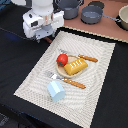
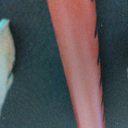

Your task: Interact with the objects in diverse but meaningful ways.

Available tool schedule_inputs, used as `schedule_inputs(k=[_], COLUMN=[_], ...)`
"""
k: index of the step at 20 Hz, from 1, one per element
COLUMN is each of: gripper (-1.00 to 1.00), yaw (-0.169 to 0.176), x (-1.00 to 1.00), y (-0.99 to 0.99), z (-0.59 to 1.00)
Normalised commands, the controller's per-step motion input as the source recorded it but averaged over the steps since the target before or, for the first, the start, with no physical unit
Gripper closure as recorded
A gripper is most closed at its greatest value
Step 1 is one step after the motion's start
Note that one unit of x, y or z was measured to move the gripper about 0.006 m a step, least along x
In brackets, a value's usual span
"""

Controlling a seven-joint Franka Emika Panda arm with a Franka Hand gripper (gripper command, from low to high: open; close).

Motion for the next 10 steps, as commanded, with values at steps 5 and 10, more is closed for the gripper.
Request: schedule_inputs(k=[5, 10], gripper=[1.00, 1.00], yaw=[0.000, 0.000], x=[-0.30, -0.24], y=[0.09, 0.03], z=[-0.19, -0.12])
